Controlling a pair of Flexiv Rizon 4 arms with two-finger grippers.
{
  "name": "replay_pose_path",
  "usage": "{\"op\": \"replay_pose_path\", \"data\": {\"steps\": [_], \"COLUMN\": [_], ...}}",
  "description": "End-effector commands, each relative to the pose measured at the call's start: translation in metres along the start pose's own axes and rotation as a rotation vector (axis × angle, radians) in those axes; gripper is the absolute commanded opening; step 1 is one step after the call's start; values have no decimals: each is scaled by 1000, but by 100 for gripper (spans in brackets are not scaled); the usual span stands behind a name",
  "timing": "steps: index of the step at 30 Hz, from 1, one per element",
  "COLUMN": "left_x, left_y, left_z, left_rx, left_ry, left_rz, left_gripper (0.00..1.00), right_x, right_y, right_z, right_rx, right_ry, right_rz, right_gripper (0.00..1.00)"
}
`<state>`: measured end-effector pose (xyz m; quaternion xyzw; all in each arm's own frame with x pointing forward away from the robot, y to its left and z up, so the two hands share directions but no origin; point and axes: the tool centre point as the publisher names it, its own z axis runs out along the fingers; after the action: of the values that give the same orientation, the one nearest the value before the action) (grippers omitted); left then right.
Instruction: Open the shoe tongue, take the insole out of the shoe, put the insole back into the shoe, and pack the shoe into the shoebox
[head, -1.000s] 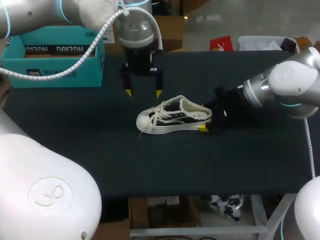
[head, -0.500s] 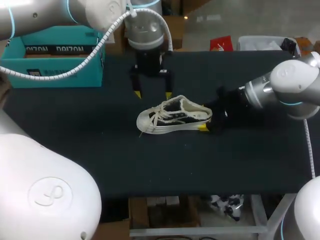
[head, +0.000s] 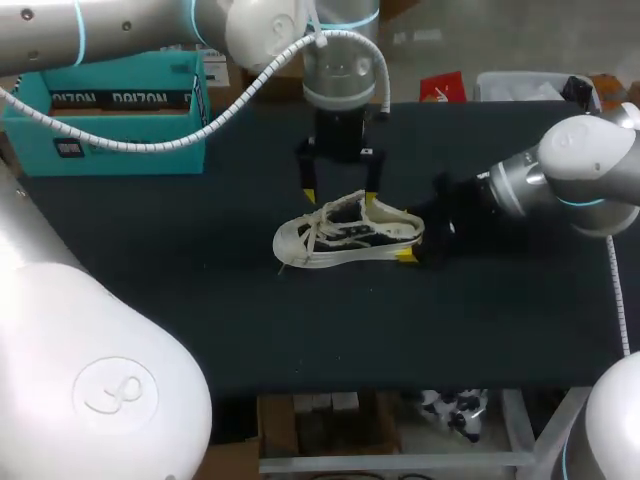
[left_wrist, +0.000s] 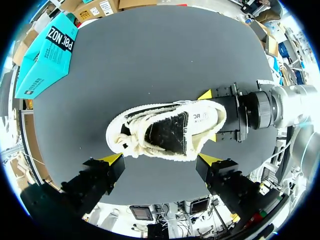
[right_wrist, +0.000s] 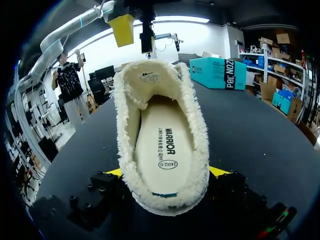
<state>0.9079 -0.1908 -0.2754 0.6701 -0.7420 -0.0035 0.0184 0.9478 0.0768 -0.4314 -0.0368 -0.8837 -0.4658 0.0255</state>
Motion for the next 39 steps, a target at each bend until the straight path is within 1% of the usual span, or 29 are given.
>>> {"op": "replay_pose_path", "data": {"steps": [1,3,4,8,10,11,13,15,20,22,25,27,32,34,39], "left_x": [18,22,24,29,30,30,31,31,29,27,24,20,7,-3,-26], "left_y": [-13,-13,-14,-13,-13,-14,-15,-15,-15,-15,-14,-13,-8,-4,1], "left_z": [8,10,12,19,23,24,27,30,35,37,37,36,29,25,22], "left_rx": [-38,-45,-47,-59,-61,-66,-72,-77,-90,-93,-89,-84,-52,-27,3], "left_ry": [-83,-95,-104,-138,-156,-157,-168,-177,-196,-202,-203,-194,-131,-99,-15], "left_rz": [-12,-16,-21,-29,-38,-41,-53,-59,-79,-86,-99,-104,-106,-106,-112], "left_gripper": [80,72,70,69,64,60,56,50,46,40,0,0,0,0,0], "right_x": [-5,-5,-5,-5,-5,-5,-5,-5,-5,-5,-5,-5,-5,-5,-5], "right_y": [-6,-6,-6,-6,-6,-6,-6,-6,-6,-6,-6,-6,-6,-6,-6], "right_z": [5,5,5,5,5,5,5,5,5,5,5,5,5,5,5], "right_rx": [-4,-4,-4,-4,-4,-4,-4,-4,-4,-4,-4,-4,-4,-4,-4], "right_ry": [2,2,2,2,2,2,2,2,2,2,2,2,2,2,2], "right_rz": [-1,-1,-1,-1,-1,-1,-1,-1,-1,-1,-1,-1,-1,-1,-1], "right_gripper": [0,0,0,0,0,0,0,0,0,0,0,0,0,0,0]}}
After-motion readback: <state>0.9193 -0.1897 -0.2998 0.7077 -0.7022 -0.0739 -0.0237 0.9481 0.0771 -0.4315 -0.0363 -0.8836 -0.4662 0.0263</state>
